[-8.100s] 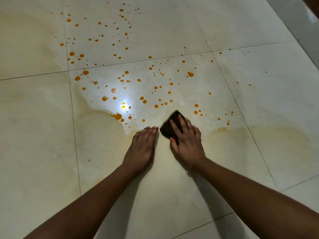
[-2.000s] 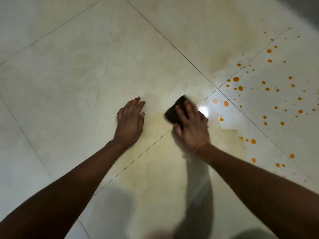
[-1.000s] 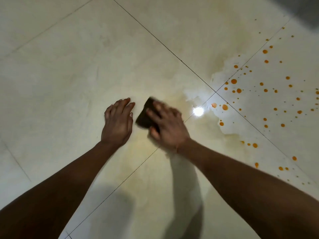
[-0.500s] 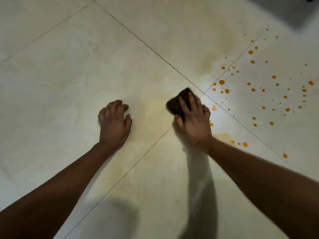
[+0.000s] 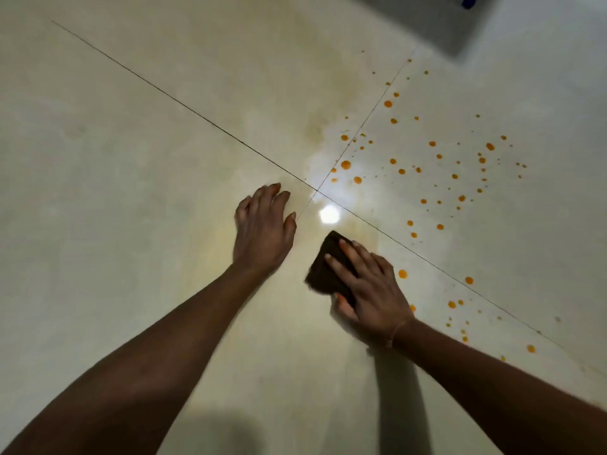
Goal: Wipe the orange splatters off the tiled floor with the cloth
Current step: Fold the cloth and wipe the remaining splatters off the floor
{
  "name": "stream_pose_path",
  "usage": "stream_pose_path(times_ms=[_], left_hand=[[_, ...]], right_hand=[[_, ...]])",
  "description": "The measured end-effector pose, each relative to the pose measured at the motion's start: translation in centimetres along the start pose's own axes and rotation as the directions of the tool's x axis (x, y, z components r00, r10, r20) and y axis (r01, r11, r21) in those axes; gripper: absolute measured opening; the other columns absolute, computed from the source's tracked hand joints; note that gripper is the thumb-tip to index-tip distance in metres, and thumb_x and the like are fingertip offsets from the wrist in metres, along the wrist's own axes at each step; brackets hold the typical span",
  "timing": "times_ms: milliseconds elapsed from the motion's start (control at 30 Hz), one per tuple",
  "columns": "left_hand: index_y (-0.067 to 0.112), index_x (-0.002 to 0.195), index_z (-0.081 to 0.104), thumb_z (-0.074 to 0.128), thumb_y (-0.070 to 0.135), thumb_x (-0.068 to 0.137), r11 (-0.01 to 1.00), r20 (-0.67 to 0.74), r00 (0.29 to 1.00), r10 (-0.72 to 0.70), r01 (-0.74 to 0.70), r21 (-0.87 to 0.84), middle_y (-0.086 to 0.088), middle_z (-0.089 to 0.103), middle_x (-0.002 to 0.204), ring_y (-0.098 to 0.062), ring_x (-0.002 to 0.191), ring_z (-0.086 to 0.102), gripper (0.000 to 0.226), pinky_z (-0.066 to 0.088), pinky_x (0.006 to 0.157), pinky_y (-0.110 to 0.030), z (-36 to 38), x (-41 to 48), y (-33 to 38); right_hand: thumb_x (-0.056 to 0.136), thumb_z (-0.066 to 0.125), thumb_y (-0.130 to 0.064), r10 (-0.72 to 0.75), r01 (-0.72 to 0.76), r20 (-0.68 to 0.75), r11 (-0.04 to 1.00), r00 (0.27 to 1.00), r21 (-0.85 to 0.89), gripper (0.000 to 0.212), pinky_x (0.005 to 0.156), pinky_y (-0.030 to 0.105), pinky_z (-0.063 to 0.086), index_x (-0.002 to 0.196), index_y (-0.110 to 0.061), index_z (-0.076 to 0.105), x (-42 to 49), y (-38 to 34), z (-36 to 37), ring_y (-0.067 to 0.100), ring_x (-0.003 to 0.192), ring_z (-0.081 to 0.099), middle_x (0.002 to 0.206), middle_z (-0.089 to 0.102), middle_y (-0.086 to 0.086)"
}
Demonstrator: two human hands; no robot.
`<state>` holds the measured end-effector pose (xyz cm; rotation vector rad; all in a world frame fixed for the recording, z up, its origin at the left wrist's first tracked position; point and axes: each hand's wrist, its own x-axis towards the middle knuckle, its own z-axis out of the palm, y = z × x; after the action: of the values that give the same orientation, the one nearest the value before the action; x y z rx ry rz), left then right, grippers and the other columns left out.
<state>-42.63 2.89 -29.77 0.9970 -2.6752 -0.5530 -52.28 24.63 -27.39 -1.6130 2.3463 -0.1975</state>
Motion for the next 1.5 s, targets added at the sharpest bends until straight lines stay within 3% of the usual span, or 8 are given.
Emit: stream_pose_path(times_ms=[133,333,500,700,867,1067,1233,1500], left_hand=[[0.015,0.13,0.05,0.047,0.029,0.095,0.998,-0.026,1.0,0.007,-0.005,0.064,-0.004,0.046,0.143,-0.023,0.133,0.039,0.038,0.025,0.111,-0.042,0.4,-0.1,-0.3],[0.014,0.13,0.051,0.047,0.029,0.095,0.997,-0.002,1.0,0.003,-0.003,0.079,-0.005,0.046,0.143,-0.025,0.133,0.04,0.038,0.027,0.11,-0.044,-0.1,-0.1,0.2],[0.014,0.13,0.05,0.046,0.029,0.094,0.995,-0.003,1.0,0.014,-0.014,0.096,-0.006,0.046,0.142,-0.025,0.132,0.04,0.04,0.027,0.109,-0.044,0.3,0.0,0.2],[0.011,0.131,0.051,0.048,0.026,0.09,0.984,0.029,0.987,0.158,-0.16,0.074,-0.011,0.044,0.144,-0.031,0.133,0.039,0.043,0.027,0.109,-0.05,-0.2,-0.6,2.4],[0.015,0.128,0.054,0.045,0.026,0.089,0.909,0.149,0.897,0.417,-0.406,-0.095,-0.005,0.05,0.14,-0.025,0.131,0.042,0.041,0.03,0.107,-0.043,3.1,-1.7,10.7],[0.018,0.13,0.053,0.048,0.029,0.093,0.924,0.231,0.896,0.38,-0.359,-0.13,0.0,0.049,0.14,-0.018,0.133,0.039,0.039,0.026,0.11,-0.039,5.5,-1.5,13.4],[0.018,0.128,0.053,0.048,0.029,0.093,0.924,0.215,0.899,0.382,-0.367,-0.108,0.001,0.048,0.139,-0.018,0.133,0.038,0.037,0.021,0.11,-0.037,5.8,-1.6,13.3],[0.017,0.127,0.052,0.047,0.029,0.092,0.919,0.243,0.887,0.394,-0.388,-0.071,-0.001,0.047,0.139,-0.02,0.133,0.039,0.038,0.025,0.11,-0.041,5.6,-1.7,13.5]], right_hand=[[0.082,0.032,-0.05,0.424,-0.421,-0.135,0.905,0.895,0.057,0.07,0.111,0.049,0.022,0.147,-0.025,0.038,8.6,0.9,-1.6,0.027,0.144,0.022,0.157,0.026,0.01],[0.084,0.045,-0.044,0.053,-0.053,-0.018,0.998,0.998,0.024,0.068,0.114,0.047,0.022,0.149,-0.029,0.034,-0.9,0.5,-0.5,0.023,0.148,0.016,0.16,0.021,0.005],[0.087,0.032,-0.049,0.487,-0.483,-0.153,0.873,0.86,0.065,0.065,0.112,0.049,0.022,0.149,-0.026,0.034,5.1,4.0,-1.6,0.025,0.145,0.019,0.159,0.023,0.008],[0.088,0.039,-0.045,0.278,-0.275,-0.071,0.96,0.958,0.048,0.067,0.115,0.046,0.02,0.152,-0.032,0.026,-5.7,4.1,-0.3,0.024,0.147,0.016,0.162,0.016,0.004],[0.09,0.034,-0.043,0.668,-0.661,-0.177,0.743,0.723,0.101,0.063,0.113,0.049,0.022,0.15,-0.025,0.032,0.4,10.2,-2.6,0.027,0.144,0.02,0.158,0.023,0.011],[0.089,0.04,-0.043,0.453,-0.446,-0.1,0.891,0.886,0.085,0.067,0.115,0.047,0.02,0.153,-0.032,0.023,-12.3,6.9,-0.3,0.025,0.148,0.014,0.161,0.016,0.006],[0.088,0.033,-0.045,0.787,-0.778,-0.199,0.612,0.584,0.141,0.064,0.113,0.049,0.021,0.149,-0.025,0.032,-4.1,12.8,-2.8,0.026,0.144,0.019,0.158,0.023,0.011],[0.087,0.038,-0.044,0.667,-0.66,-0.163,0.745,0.727,0.102,0.065,0.114,0.047,0.021,0.15,-0.028,0.031,-11.1,9.5,-0.7,0.024,0.146,0.018,0.159,0.021,0.006]])
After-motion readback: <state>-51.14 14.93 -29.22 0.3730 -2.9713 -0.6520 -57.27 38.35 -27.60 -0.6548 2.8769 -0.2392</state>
